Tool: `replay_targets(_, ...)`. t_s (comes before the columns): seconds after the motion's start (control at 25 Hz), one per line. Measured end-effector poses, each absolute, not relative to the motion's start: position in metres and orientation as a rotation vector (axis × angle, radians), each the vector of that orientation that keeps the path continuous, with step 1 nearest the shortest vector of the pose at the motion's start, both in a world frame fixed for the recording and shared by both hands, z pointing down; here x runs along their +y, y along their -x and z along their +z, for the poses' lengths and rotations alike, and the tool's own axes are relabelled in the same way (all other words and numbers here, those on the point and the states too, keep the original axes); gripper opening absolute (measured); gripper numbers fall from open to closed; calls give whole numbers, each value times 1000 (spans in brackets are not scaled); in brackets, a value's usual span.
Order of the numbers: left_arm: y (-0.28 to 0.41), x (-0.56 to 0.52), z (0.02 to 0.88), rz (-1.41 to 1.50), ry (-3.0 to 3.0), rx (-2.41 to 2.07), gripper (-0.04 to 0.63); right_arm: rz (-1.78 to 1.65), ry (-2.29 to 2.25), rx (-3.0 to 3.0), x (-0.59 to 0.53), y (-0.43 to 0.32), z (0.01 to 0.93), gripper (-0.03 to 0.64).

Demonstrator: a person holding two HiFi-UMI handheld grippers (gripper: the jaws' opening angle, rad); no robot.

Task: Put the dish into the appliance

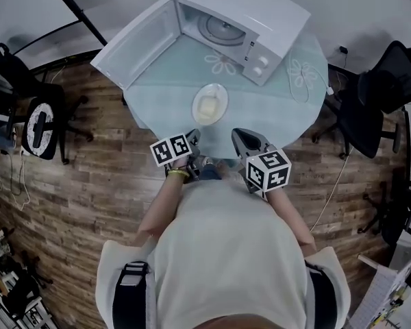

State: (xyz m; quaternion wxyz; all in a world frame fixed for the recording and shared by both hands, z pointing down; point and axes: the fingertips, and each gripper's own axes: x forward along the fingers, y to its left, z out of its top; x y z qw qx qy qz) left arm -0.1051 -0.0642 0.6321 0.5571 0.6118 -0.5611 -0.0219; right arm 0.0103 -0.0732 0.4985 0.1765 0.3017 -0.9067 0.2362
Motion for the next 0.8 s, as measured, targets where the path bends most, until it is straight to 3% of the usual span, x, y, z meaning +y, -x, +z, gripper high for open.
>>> replay_targets(0.48, 113, -91, 661, -199, -1298, -1201, 9, 655, -892, -2534, -103, -4, 506, 6)
replay_targets(0.6, 114, -95, 663, -264, -1262, -1169, 77, 651, -900, -2531, -106, -4, 506, 6)
replay_targets(0.8, 114, -102, 671, -308, -1209, -1142, 86, 651, -903, -2520, -111, -3, 509, 6)
